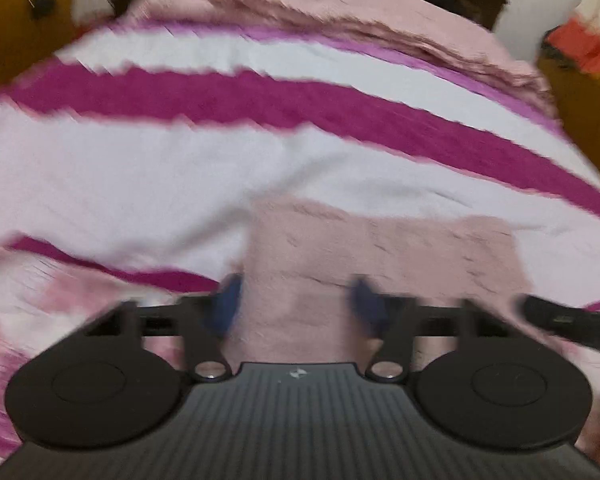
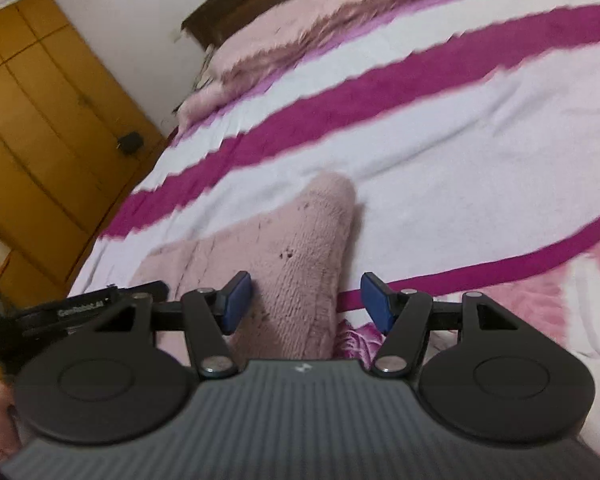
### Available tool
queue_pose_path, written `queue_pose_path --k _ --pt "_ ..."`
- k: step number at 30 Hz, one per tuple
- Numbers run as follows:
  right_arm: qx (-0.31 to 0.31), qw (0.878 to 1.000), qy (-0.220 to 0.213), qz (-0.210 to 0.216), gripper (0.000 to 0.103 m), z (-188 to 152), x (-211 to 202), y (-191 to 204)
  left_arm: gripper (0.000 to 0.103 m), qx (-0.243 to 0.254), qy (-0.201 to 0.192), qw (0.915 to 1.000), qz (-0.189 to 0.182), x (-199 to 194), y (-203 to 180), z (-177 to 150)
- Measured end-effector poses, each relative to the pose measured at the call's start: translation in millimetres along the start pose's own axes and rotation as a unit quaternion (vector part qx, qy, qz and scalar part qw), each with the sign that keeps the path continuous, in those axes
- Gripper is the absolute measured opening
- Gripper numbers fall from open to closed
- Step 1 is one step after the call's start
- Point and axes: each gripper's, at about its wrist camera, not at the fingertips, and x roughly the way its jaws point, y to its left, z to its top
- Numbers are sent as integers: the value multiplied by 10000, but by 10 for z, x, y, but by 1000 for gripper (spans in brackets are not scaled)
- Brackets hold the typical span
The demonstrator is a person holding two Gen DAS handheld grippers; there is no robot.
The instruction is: Fold small clothes
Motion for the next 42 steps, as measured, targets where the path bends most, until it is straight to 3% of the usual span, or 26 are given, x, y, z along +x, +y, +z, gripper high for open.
queue_pose_path --k 2,6,9,12,15,17,20,25,29,31,34,35,38,40,42 --pt "-241 9996 52 164 62 -22 88 86 19 167 -226 9994 216 -41 -42 -45" --pt "-1225 9916 -197 373 64 -150 77 451 18 261 -505 9968 559 -119 38 -146" --pt "-1806 9833 -211 62 64 -216 134 629 18 411 -495 9946 818 -67 106 -199" --pt "-1537 9879 -192 -103 69 -175 96 533 19 347 -502 9955 722 -101 147 -191" --pt "-887 9958 -204 -109 71 -135 -71 354 39 298 -541 9959 656 -247 182 -212" --pt "-416 9991 -105 49 75 -151 -172 223 67 325 -507 9957 709 -366 198 -263" --pt "292 9990 25 342 83 -251 -350 21 85 331 -503 9966 569 -590 274 -385" --pt "1183 9897 330 734 83 -429 -413 -174 89 -343 198 9988 -286 -627 531 -564" --pt "958 9902 458 908 83 -504 -316 -88 93 -1018 537 9893 -896 -482 692 -688" --pt "753 9902 523 1054 83 -525 -251 -14 94 -1079 594 9858 -1138 -437 680 -695" --pt "569 9910 524 1093 82 -531 -120 87 92 -1110 659 9760 -1754 -363 597 -759" --pt "594 9909 492 1101 74 -523 -87 103 90 -1137 573 9753 -1802 -360 565 -793" --pt "871 9883 550 1129 55 -417 -1 104 69 -903 311 9825 -1597 -421 452 -829" --pt "889 9869 558 1225 51 -326 -36 150 54 -1095 275 9793 -1680 -479 493 -797" --pt "717 9879 538 1263 50 -233 -146 240 48 -1263 241 9751 -1809 -558 517 -747"
